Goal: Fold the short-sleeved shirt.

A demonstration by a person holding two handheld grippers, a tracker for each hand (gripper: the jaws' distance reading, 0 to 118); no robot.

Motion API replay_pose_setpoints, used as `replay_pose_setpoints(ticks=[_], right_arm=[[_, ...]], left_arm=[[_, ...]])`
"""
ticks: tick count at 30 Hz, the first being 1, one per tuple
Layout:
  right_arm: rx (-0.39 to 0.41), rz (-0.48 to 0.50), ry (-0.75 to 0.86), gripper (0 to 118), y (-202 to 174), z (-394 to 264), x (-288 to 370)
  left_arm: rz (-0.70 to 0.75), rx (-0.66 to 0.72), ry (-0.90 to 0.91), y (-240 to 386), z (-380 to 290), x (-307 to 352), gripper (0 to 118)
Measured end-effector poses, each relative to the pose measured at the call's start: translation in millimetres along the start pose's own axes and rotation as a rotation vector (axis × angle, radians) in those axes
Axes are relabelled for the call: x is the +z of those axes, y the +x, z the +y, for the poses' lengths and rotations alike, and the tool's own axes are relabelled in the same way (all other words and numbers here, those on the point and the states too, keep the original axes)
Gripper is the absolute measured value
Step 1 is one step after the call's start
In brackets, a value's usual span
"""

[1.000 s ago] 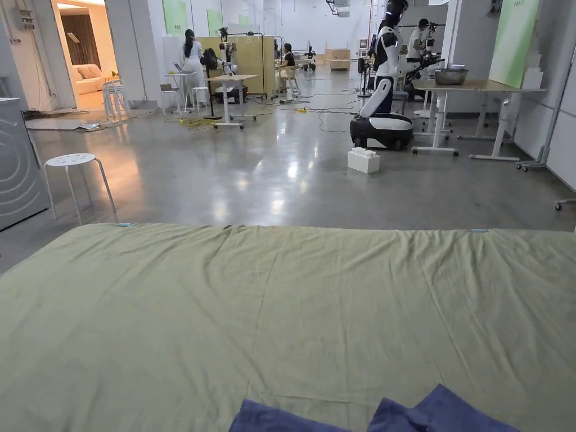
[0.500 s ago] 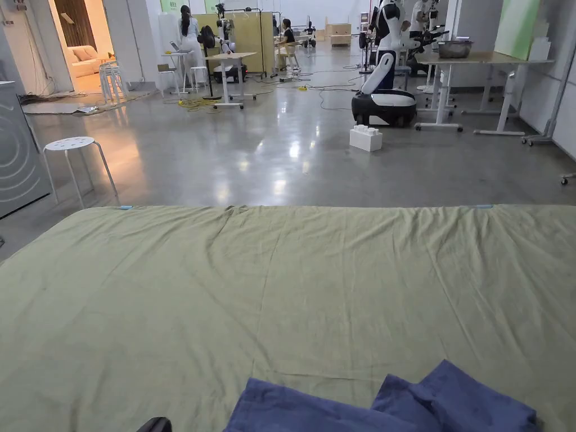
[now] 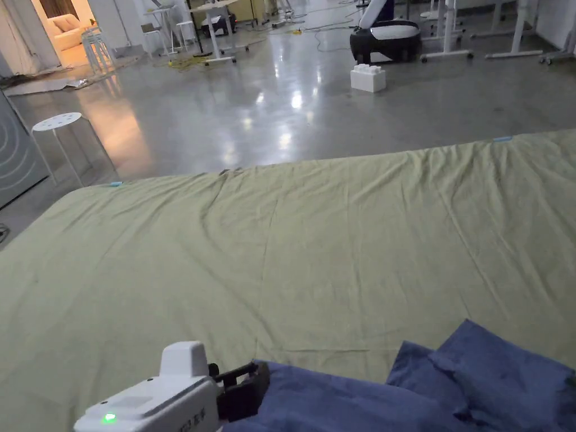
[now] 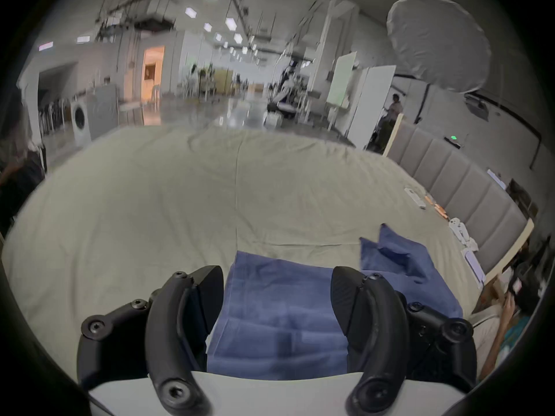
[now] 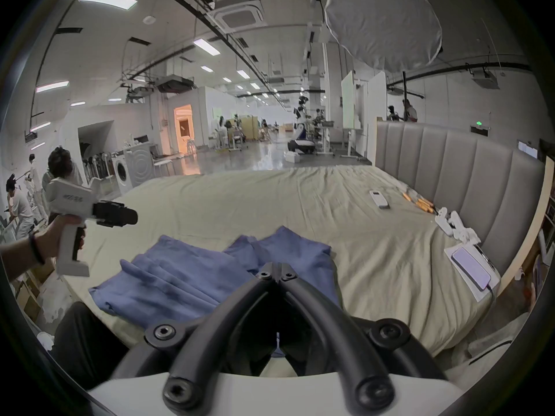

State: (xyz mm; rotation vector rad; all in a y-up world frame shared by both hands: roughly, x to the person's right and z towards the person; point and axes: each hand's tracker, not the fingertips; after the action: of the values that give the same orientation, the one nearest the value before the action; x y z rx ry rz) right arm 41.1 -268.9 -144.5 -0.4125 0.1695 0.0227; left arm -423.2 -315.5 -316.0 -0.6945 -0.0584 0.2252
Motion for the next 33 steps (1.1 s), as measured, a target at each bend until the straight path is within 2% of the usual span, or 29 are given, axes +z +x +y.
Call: replay_pose_setpoints(ticks=[5,10,12,15,17,19,22,23,24,25,26,27,28,31,33], right_arm=[[-0.024,-0.049,-0.069,0,21,-11,-12],[-0.029,-0.075,-0.104,0,30,-19,-15],[-0.028,-0.077,-0.118,0,31,-23,-16],[-0.038,-0.069,-0.134,0,33,-26,-21],[-0.058,-0.058,-0.142,0,34,-25,-26],[-0.056,-0.045,-0.142,0,35,-18,-34],[0.003,-0.011,-0.141,0,40,3,-58],[0.037,0.008,-0.139,5,43,13,-74],[0.061,0.023,-0.140,20,46,23,-92],[0.087,0.041,-0.166,47,51,33,-112],[0.107,0.049,-0.189,89,56,40,-135],[0.117,0.056,-0.267,110,62,47,-166],[0.130,0.057,-0.316,116,66,53,-192],[0.134,0.067,-0.357,104,84,61,-256],[0.155,0.072,-0.467,104,91,64,-302]], left_arm=[[0.091,-0.005,-0.176,-21,9,-97,75],[0.144,-0.098,-0.312,-21,-2,-138,72],[0.170,-0.196,-0.276,-6,-5,-131,52],[0.167,-0.236,-0.309,6,-4,-132,37],[0.154,-0.231,-0.338,11,-4,-138,12],[0.179,-0.234,-0.364,19,-3,-142,9],[0.183,-0.222,-0.433,18,2,-153,9],[0.177,-0.210,-0.460,14,6,-159,9],[0.173,-0.197,-0.479,12,9,-161,9],[0.171,-0.195,-0.494,12,11,-163,9],[0.169,-0.199,-0.503,13,13,-165,9],[0.166,-0.205,-0.514,11,15,-167,9],[0.164,-0.205,-0.524,11,16,-168,9],[0.156,-0.195,-0.538,10,18,-167,9],[0.143,-0.190,-0.544,7,19,-167,9]])
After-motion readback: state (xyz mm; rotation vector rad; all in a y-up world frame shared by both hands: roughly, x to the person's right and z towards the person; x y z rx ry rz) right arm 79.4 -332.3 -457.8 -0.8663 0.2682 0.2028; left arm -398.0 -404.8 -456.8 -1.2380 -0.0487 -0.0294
